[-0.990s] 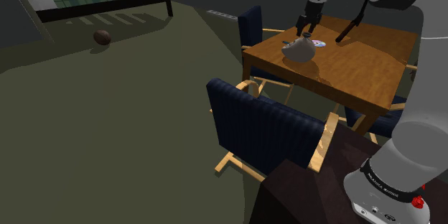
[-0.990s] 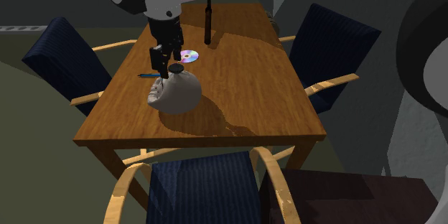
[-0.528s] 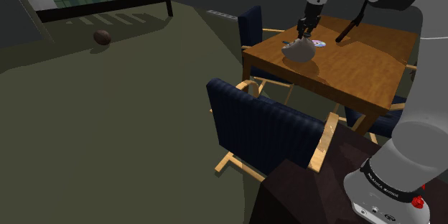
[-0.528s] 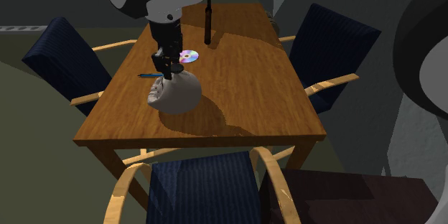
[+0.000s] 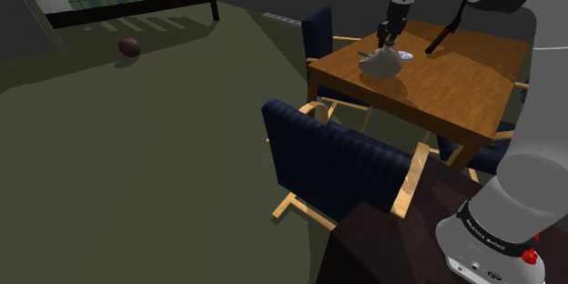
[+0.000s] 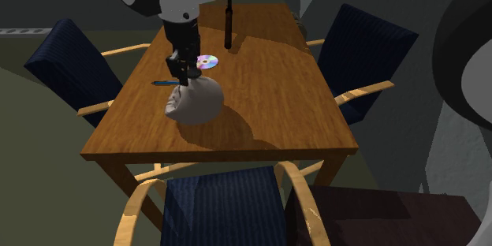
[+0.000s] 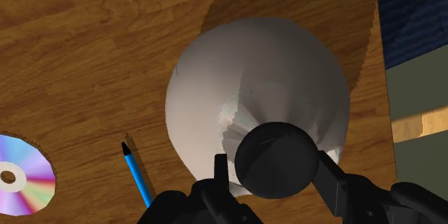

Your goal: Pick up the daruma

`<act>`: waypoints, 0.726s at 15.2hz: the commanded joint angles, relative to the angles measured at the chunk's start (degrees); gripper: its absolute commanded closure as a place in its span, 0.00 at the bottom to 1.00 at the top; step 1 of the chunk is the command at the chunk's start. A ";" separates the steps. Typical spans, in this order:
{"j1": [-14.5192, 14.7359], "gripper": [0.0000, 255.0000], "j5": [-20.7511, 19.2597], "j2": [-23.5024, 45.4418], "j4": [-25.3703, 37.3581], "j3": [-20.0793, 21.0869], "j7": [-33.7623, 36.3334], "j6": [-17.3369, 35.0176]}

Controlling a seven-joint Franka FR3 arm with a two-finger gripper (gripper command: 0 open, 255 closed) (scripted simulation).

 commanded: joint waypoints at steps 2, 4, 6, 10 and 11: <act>-0.06 1.00 -0.27 -0.46 1.49 -0.16 0.24 -1.78; -0.15 1.00 -0.44 -0.66 2.75 -0.25 0.41 -3.20; -0.27 1.00 -0.57 -0.81 4.10 -0.32 0.57 -4.66; -0.58 1.00 -0.75 -0.92 7.05 -0.45 0.87 -7.67; -0.67 1.00 -0.77 -0.91 7.85 -0.47 0.94 -8.44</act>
